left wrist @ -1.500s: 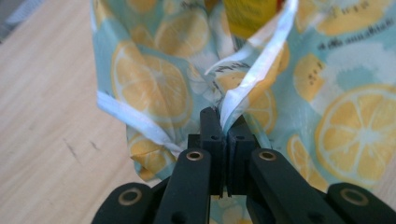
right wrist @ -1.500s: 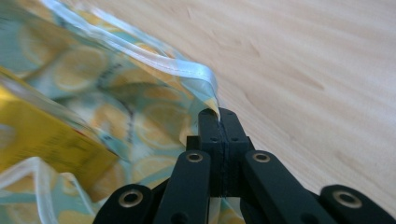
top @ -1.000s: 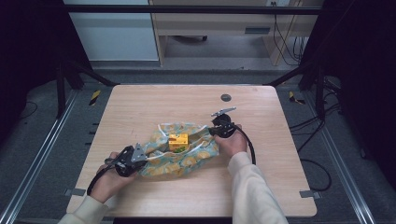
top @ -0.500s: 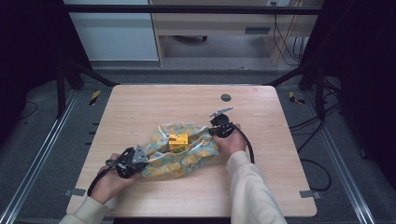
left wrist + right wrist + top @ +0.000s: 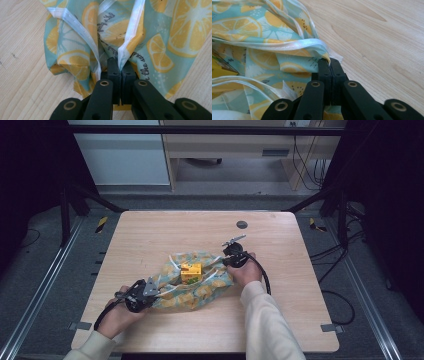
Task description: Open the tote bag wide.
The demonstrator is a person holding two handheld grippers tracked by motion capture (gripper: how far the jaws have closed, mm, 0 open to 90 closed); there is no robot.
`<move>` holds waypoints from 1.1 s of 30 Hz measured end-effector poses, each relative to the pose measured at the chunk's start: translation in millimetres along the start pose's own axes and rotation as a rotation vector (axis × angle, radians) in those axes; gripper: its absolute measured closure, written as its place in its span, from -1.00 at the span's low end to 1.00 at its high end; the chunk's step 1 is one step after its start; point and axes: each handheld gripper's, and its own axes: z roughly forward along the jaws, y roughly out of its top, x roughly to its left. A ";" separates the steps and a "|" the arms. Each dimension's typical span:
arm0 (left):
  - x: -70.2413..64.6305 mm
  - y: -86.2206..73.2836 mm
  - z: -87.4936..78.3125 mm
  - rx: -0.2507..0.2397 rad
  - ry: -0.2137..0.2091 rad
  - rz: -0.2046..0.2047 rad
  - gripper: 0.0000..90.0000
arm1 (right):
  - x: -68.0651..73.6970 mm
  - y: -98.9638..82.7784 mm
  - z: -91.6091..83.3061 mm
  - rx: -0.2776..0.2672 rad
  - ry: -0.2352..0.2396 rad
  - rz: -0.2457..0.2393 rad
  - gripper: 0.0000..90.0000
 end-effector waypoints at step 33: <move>-4.5 2.0 -30.3 -0.171 0.062 -0.070 0.11 | 10.1 -1.2 -68.7 -0.199 -0.039 -0.030 -0.01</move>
